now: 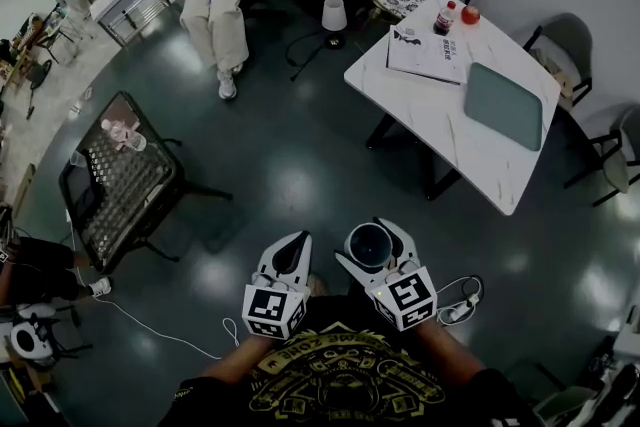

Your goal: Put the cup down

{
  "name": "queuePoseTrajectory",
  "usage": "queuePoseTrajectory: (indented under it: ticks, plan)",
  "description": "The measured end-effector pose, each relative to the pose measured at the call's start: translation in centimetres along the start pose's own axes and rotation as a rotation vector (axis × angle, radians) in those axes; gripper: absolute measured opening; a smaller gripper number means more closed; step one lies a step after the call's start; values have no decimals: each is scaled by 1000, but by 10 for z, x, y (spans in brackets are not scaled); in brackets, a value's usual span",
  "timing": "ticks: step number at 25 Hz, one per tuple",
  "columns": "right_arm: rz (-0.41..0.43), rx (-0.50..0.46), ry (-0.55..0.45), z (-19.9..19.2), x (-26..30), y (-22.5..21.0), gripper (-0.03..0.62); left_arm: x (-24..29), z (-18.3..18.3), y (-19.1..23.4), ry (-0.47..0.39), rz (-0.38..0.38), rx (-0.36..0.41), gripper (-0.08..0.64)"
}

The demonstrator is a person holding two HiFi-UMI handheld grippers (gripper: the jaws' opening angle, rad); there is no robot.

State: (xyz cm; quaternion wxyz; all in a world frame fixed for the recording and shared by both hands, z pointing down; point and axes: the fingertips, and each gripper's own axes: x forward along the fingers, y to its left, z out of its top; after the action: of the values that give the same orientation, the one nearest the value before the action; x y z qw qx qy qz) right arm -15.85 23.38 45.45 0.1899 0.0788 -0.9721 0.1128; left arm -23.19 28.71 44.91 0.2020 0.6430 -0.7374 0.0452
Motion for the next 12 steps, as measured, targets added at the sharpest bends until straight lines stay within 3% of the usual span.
queuePoseTrajectory:
  ticks: [12]
  plan:
    - [-110, 57, -35, 6, -39, -83, 393, 77, 29, -60, 12, -114, 46, 11]
